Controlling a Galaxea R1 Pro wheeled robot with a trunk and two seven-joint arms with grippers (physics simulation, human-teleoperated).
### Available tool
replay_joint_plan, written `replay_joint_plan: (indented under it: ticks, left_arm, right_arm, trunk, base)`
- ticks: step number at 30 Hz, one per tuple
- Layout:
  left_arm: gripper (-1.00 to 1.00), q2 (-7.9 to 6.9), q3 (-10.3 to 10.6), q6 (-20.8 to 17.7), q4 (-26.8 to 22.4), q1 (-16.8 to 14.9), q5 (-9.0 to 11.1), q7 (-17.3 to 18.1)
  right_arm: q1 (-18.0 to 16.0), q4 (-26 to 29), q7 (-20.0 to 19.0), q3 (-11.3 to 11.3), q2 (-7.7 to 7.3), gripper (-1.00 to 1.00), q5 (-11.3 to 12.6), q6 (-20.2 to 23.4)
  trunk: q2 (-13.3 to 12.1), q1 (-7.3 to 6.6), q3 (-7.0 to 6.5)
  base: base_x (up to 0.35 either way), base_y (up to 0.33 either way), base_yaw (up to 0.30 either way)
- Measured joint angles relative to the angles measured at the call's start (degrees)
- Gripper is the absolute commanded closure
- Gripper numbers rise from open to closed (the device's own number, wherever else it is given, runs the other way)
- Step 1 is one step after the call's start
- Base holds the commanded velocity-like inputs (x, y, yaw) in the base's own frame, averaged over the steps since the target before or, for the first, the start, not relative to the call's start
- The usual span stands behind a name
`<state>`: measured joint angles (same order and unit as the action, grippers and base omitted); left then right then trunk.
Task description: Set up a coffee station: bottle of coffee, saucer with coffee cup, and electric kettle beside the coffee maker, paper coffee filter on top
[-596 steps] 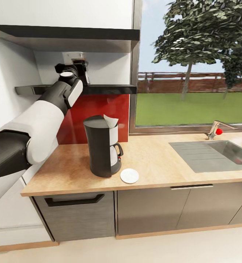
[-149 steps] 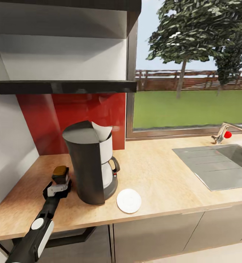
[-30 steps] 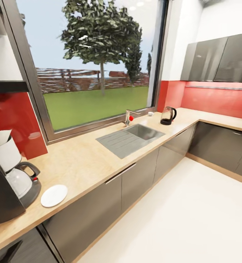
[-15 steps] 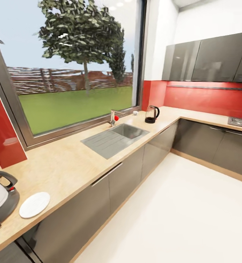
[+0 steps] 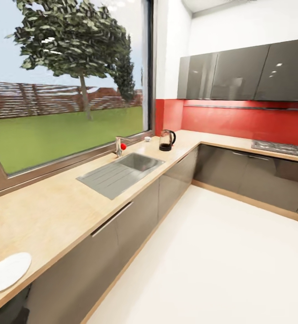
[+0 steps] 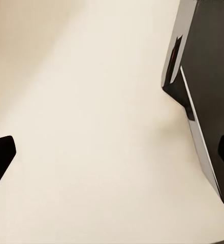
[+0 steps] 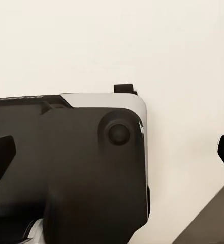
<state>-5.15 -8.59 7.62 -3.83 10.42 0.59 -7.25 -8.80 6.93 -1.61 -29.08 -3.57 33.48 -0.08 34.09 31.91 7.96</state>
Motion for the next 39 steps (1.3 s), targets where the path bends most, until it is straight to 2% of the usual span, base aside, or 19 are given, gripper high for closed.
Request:
replay_joint_plan:
  ticks: [10, 15, 22, 39]
  left_arm:
    - [-1.0, 0.33, 0.02, 0.01, -0.08, 0.0, -0.04, 0.07]
    - [-1.0, 0.78, 0.12, 0.01, -0.21, -0.04, -1.53, 0.09]
    - [-1.0, 0.82, 0.12, 0.01, -0.63, -0.06, -1.84, 0.07]
    - [-1.0, 0.74, 0.11, 0.11, -0.9, -0.03, -1.85, 0.01]
  right_arm:
    - [0.01, 0.0, 0.05, 0.01, 0.06, -1.0, -0.01, 0.0]
    - [0.0, 0.0, 0.09, 0.01, 0.06, -1.0, -0.01, 0.0]
    - [0.01, 0.0, 0.1, 0.01, 0.07, -1.0, 0.0, 0.0]
    - [-0.02, 0.01, 0.26, 0.02, 0.22, -1.0, 0.0, 0.0]
  trunk:
    - [0.0, 0.0, 0.0]
    - [0.0, -0.01, 0.0]
    - [0.0, -0.02, 0.0]
    - [0.0, -0.03, 0.01]
  base:
    - [0.149, -0.224, -0.27]
    - [0.167, -0.231, -0.27]
    - [0.25, -0.182, -0.27]
    - [0.328, -0.014, -0.288]
